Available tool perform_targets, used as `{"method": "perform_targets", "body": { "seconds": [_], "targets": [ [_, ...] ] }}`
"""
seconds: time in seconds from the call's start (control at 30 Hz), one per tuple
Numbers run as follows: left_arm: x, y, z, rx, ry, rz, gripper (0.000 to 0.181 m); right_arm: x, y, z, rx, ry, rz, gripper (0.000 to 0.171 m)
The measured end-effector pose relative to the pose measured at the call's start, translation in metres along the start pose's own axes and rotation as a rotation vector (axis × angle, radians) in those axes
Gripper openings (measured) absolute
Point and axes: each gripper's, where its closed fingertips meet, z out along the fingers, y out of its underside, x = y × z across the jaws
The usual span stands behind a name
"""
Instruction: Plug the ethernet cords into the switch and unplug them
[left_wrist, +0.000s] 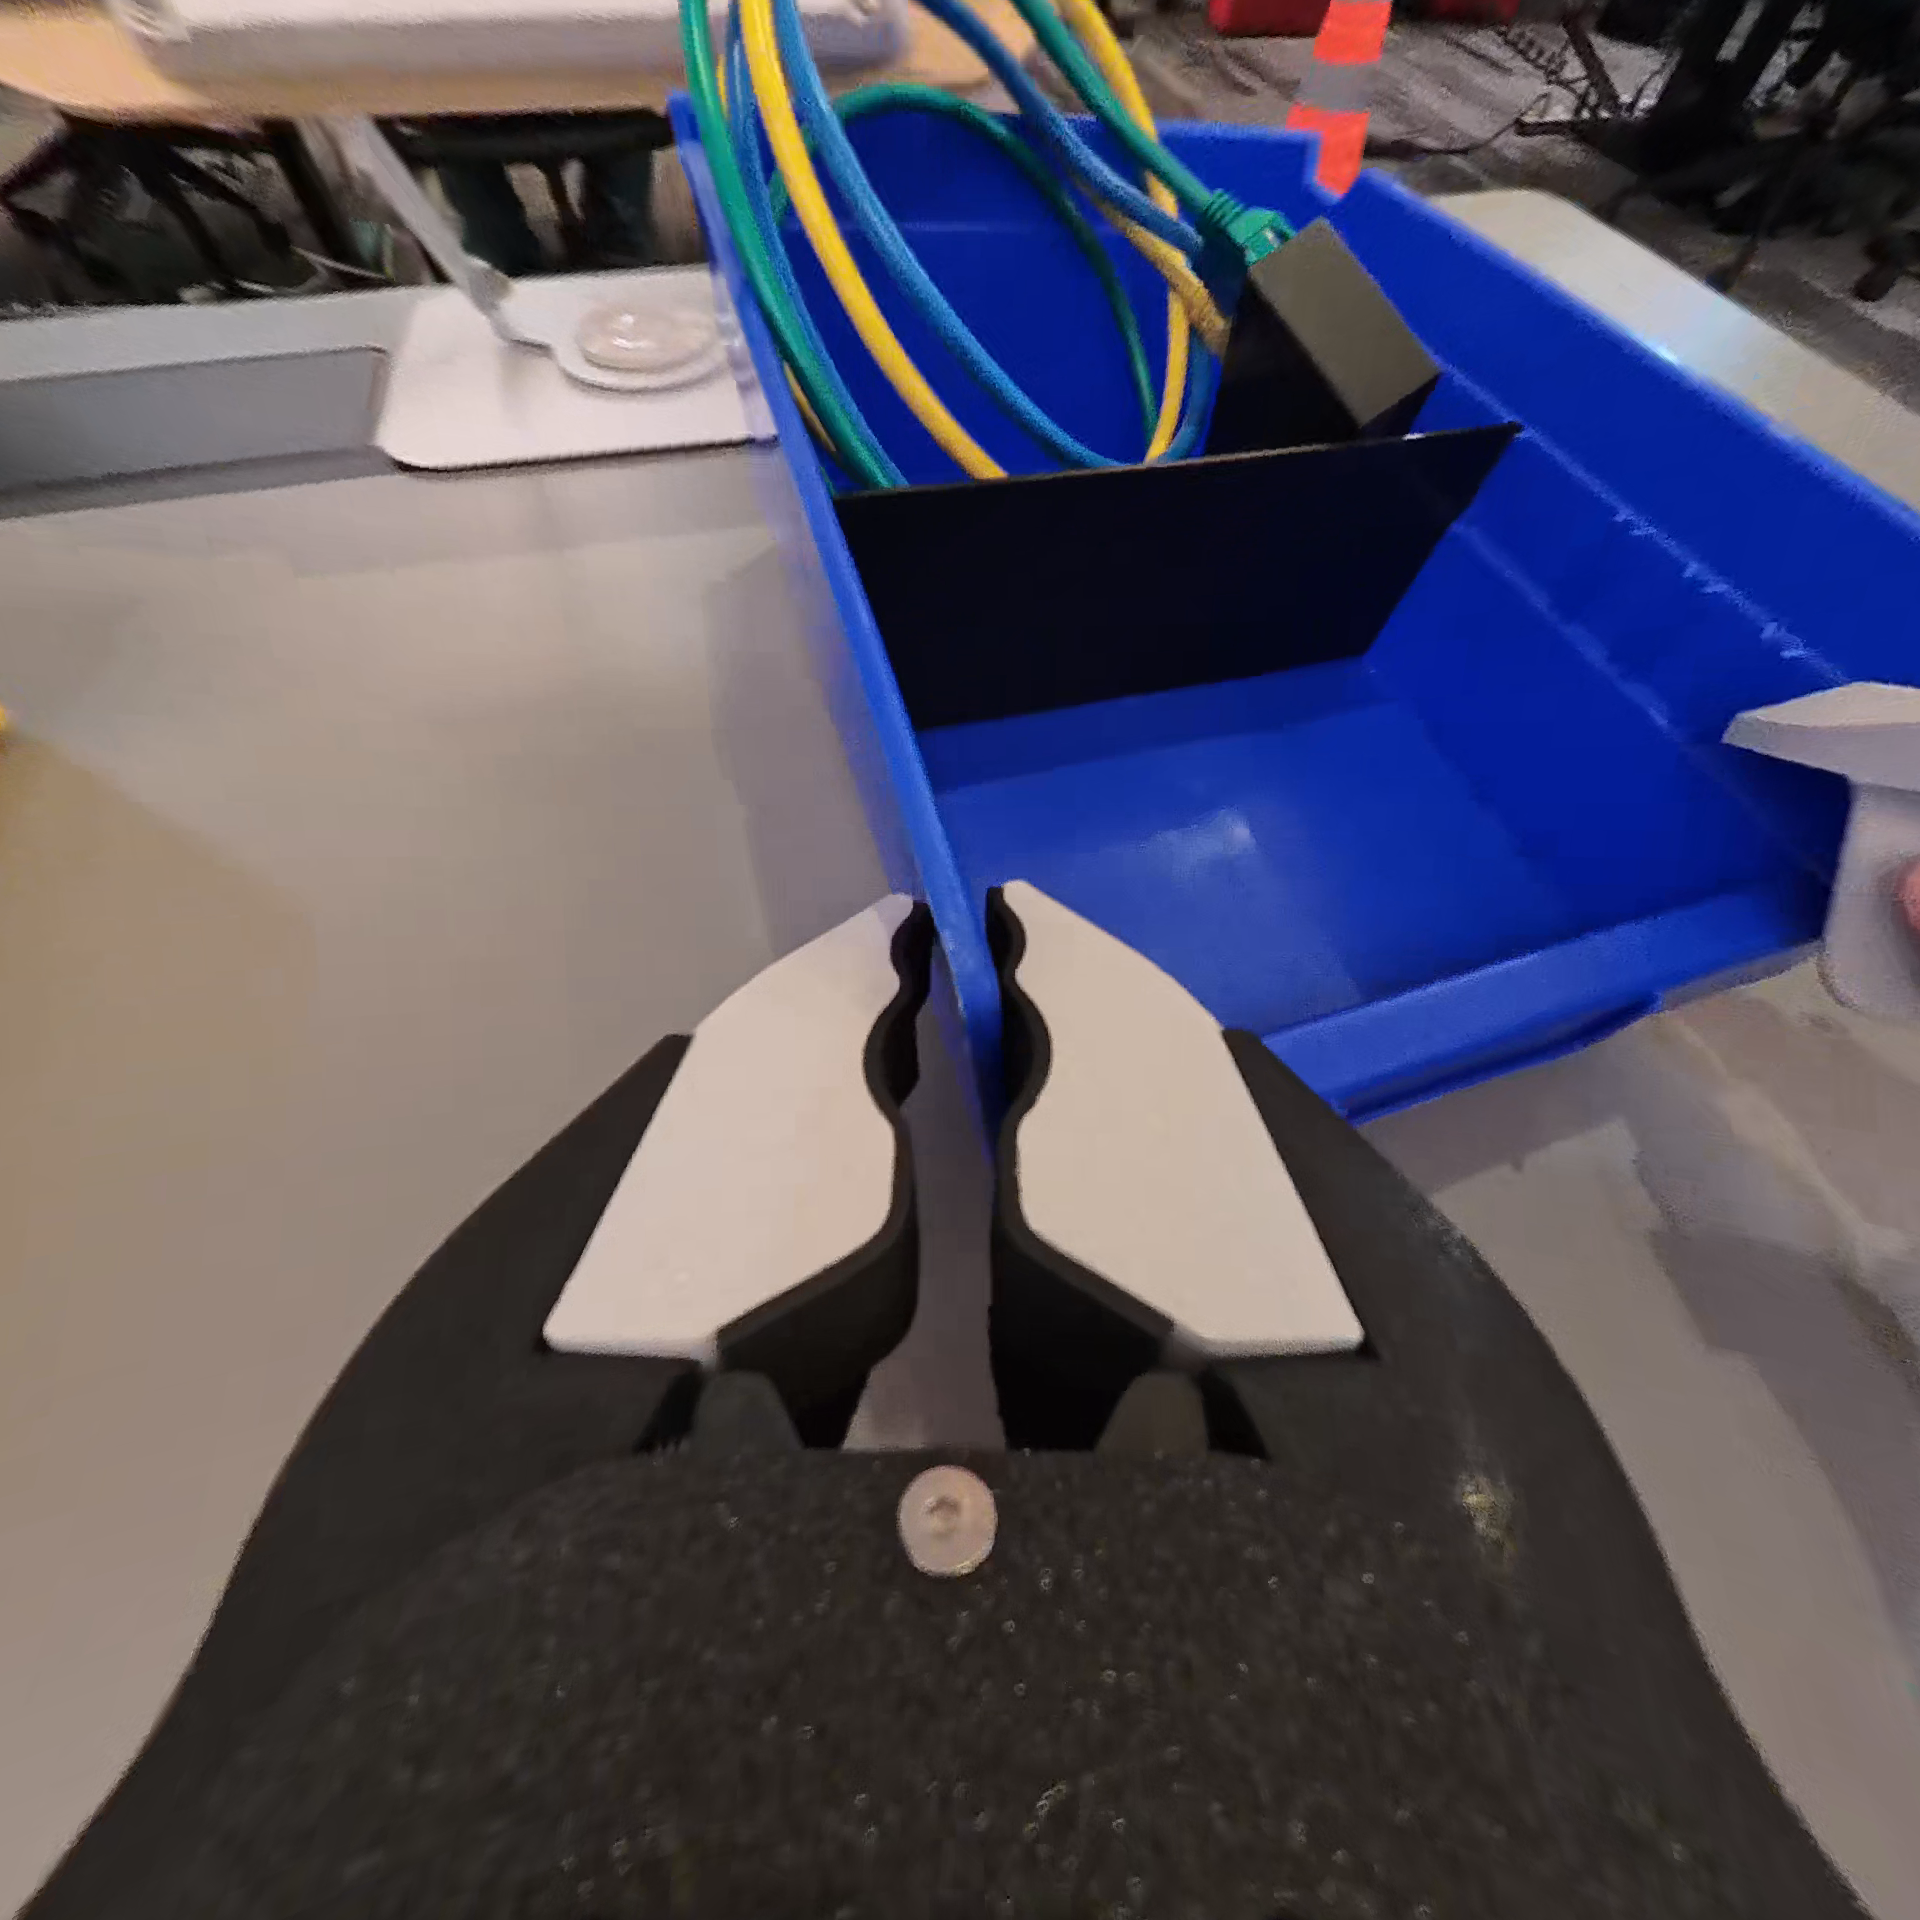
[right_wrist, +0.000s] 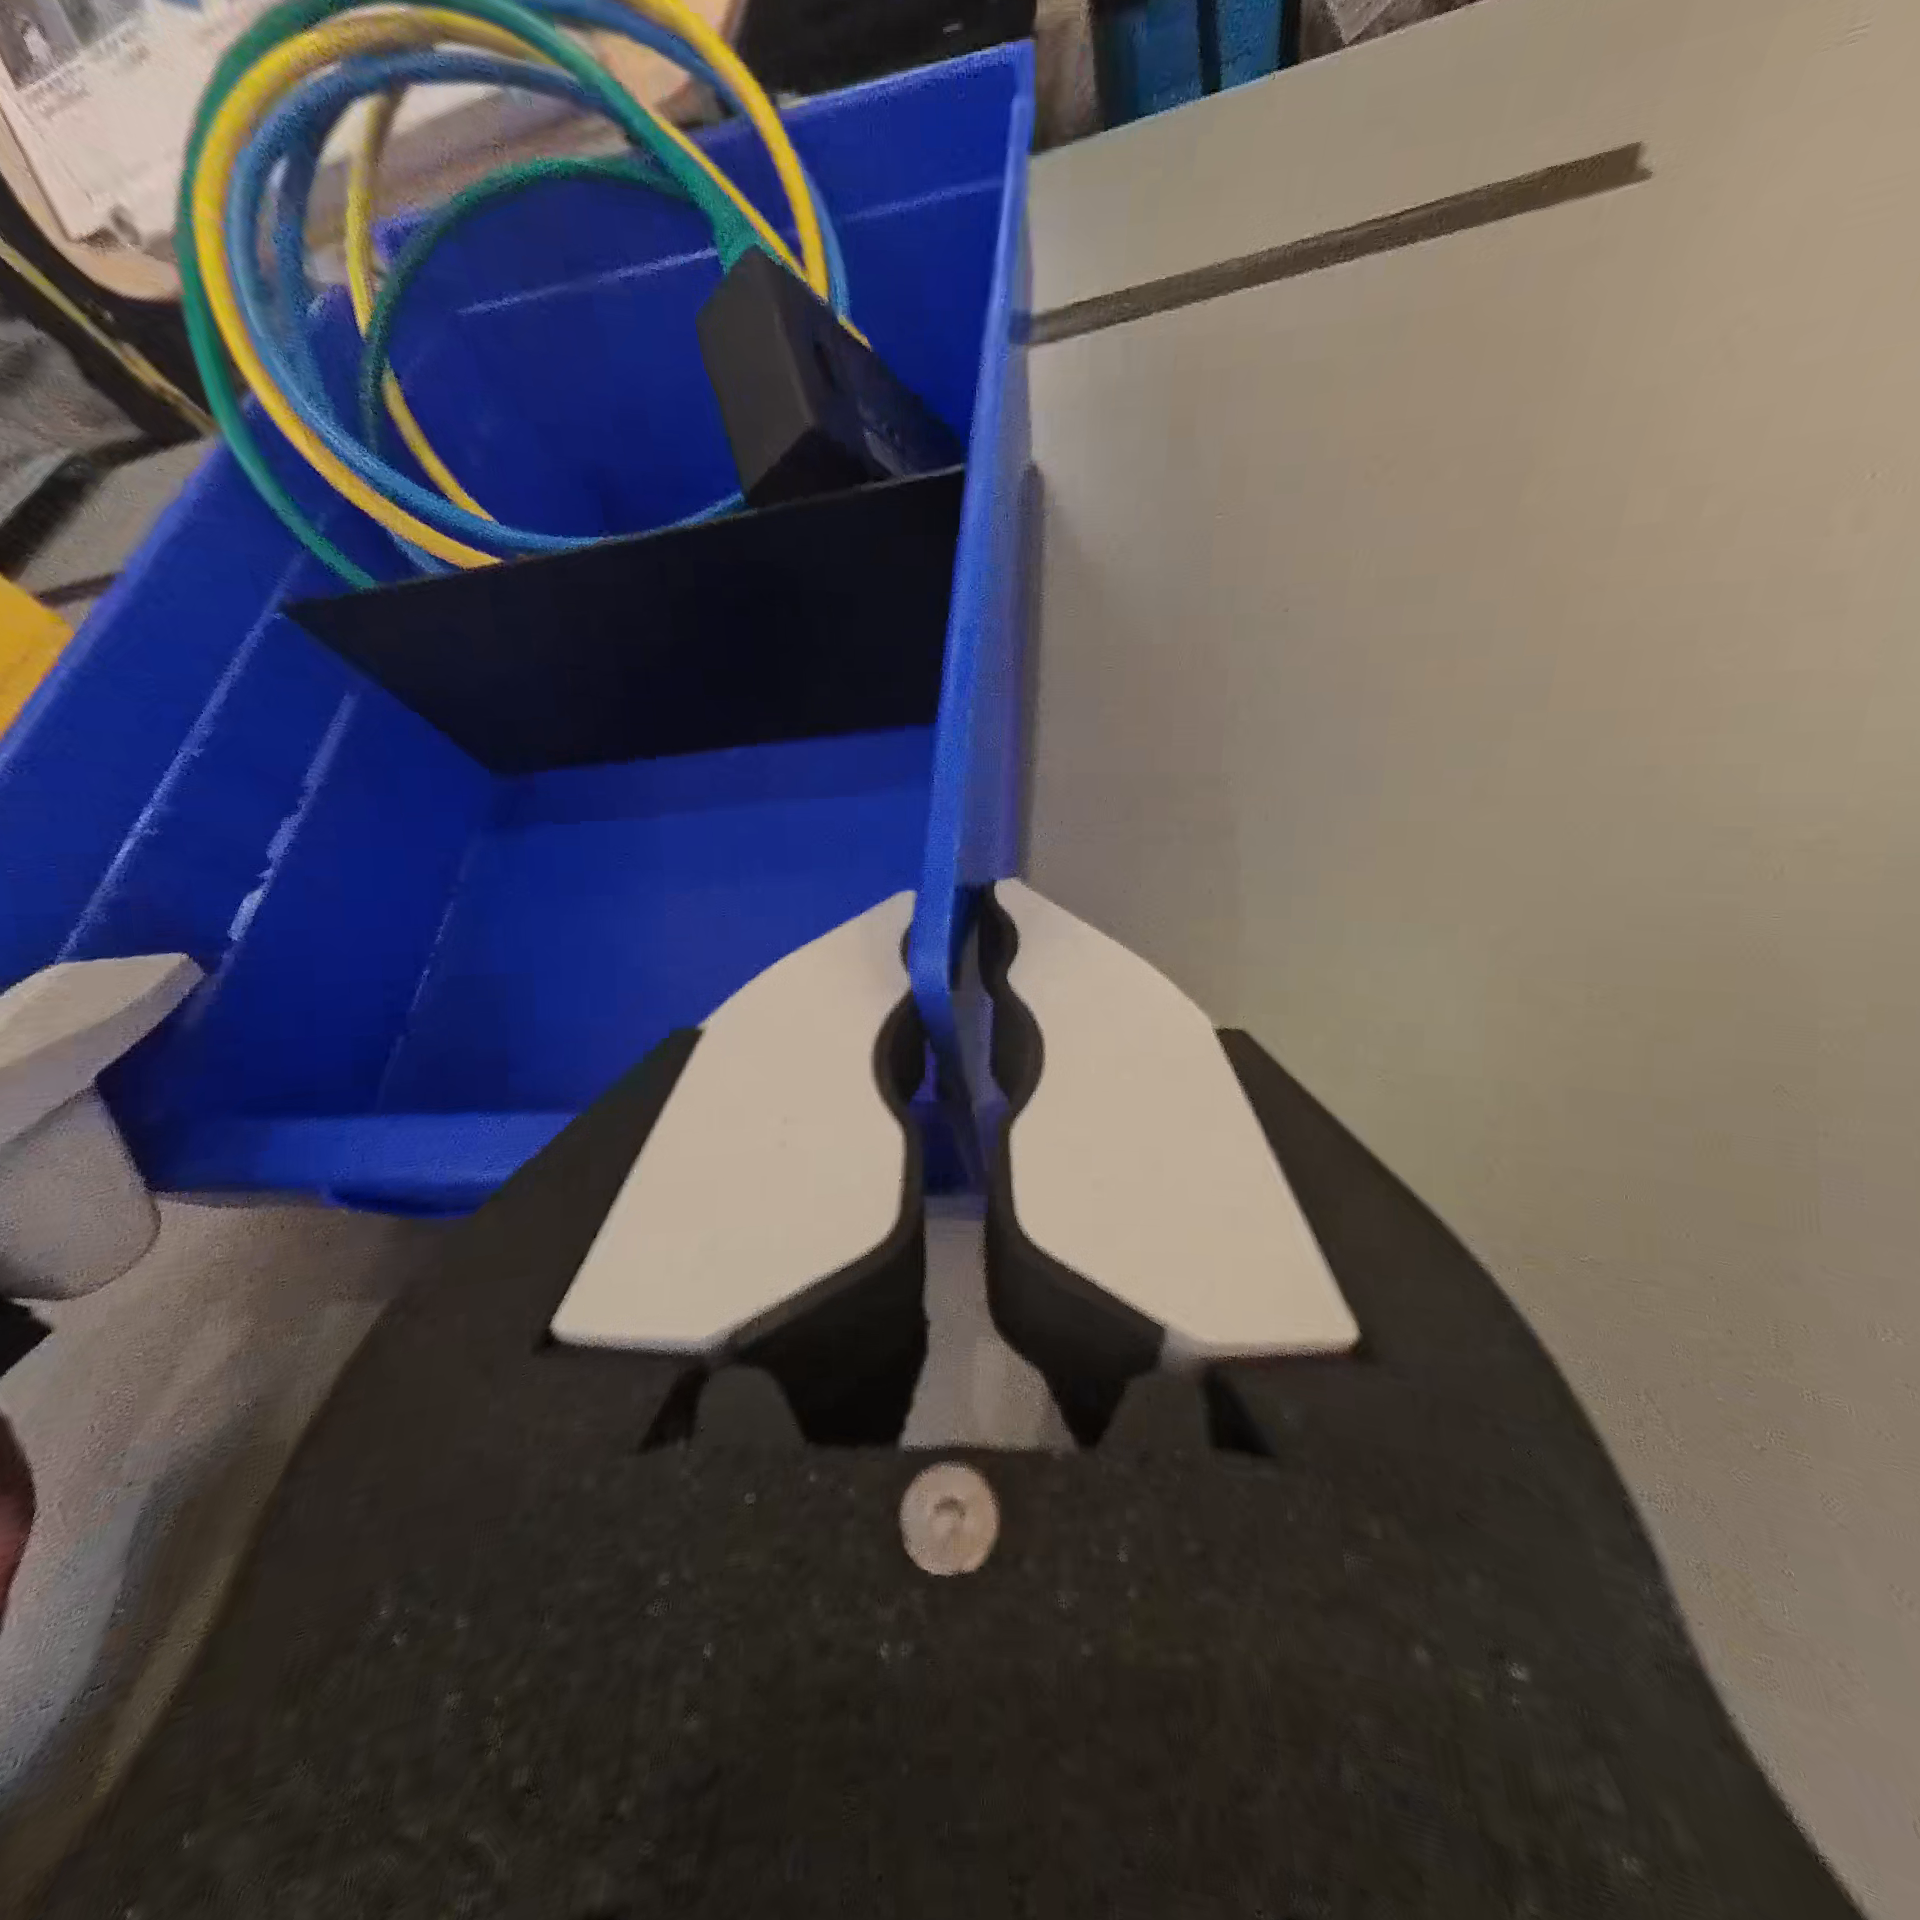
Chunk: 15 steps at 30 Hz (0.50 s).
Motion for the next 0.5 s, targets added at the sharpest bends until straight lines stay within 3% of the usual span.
{"method": "perform_targets", "body": {
  "seconds": [0.17, 0.3, 0.5],
  "targets": [
    [-0.066, -0.009, -0.033, 0.038, -0.102, -0.003, 0.004, -0.067, -0.001, 0.004, 0.062, 0.061, -0.169, 0.003],
    [-0.127, -0.009, -0.066, 0.065, -0.158, 0.008, 0.004, -0.137, 0.002, 0.001, 0.149, 0.031, -0.172, 0.004],
    [-0.185, 0.039, -0.093, -0.018, -0.174, -0.016, 0.004, -0.198, 0.054, 0.013, 0.075, -0.014, -0.216, 0.004]
  ]
}}
